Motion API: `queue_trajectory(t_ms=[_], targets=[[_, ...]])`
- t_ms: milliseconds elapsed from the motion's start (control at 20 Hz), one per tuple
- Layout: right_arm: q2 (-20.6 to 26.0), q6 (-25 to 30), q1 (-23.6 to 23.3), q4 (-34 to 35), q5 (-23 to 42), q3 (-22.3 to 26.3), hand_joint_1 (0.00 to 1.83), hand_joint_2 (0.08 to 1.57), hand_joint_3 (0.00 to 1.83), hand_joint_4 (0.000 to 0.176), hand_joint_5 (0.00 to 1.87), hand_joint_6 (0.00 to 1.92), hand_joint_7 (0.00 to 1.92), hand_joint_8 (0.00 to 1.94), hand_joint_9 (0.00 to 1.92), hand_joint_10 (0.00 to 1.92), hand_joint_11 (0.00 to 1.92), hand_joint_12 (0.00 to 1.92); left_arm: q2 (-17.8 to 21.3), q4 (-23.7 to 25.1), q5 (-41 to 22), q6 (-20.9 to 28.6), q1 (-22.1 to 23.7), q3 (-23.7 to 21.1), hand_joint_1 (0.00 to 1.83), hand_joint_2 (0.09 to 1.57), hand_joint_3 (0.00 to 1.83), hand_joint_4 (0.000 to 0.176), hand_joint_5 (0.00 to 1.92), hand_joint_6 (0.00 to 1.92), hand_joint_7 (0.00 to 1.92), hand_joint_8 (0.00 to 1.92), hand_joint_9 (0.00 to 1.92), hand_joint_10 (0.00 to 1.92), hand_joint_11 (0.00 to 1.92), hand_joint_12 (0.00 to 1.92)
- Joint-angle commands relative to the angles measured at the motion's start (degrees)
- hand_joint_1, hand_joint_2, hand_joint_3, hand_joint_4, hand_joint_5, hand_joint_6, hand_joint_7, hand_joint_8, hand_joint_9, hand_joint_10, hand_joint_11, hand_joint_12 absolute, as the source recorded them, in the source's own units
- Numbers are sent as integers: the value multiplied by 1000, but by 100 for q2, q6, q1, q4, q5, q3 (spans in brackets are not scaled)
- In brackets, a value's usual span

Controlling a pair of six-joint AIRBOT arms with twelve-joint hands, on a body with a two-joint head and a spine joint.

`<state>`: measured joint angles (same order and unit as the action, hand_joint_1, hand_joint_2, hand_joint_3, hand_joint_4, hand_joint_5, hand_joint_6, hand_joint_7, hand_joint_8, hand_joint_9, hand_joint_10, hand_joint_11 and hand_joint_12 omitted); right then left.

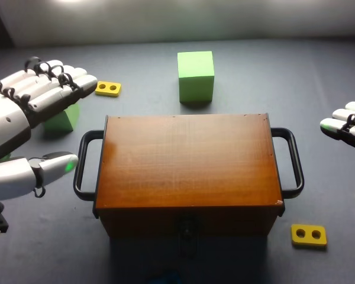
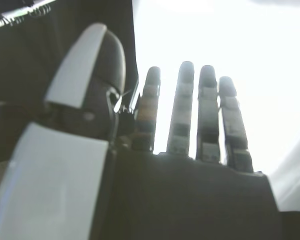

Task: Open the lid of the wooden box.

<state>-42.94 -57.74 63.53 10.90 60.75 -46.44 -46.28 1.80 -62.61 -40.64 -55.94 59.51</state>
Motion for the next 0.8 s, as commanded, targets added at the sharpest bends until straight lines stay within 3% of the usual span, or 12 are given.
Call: queue_trajectory(t_ms=[0,150,750], targets=[[36,-19,-16,55,683,15,407,1403,26,0,30,36,7,3,0,0,0,0,-27,-79,-586,32,47,37,247,1409,20,0,16,5,0,0,0,0,0,0],[35,-83,35,117,682,47,423,1399,12,0,1,14,0,0,0,0,0,0,-67,-88,-544,41,15,62,174,1425,11,0,0,0,0,0,0,0,0,0],[-23,-126,110,186,535,17,402,1407,1,0,0,0,0,0,0,0,0,0,246,-255,-250,-73,-469,-112,236,1422,0,0,57,14,0,0,0,0,0,0]])
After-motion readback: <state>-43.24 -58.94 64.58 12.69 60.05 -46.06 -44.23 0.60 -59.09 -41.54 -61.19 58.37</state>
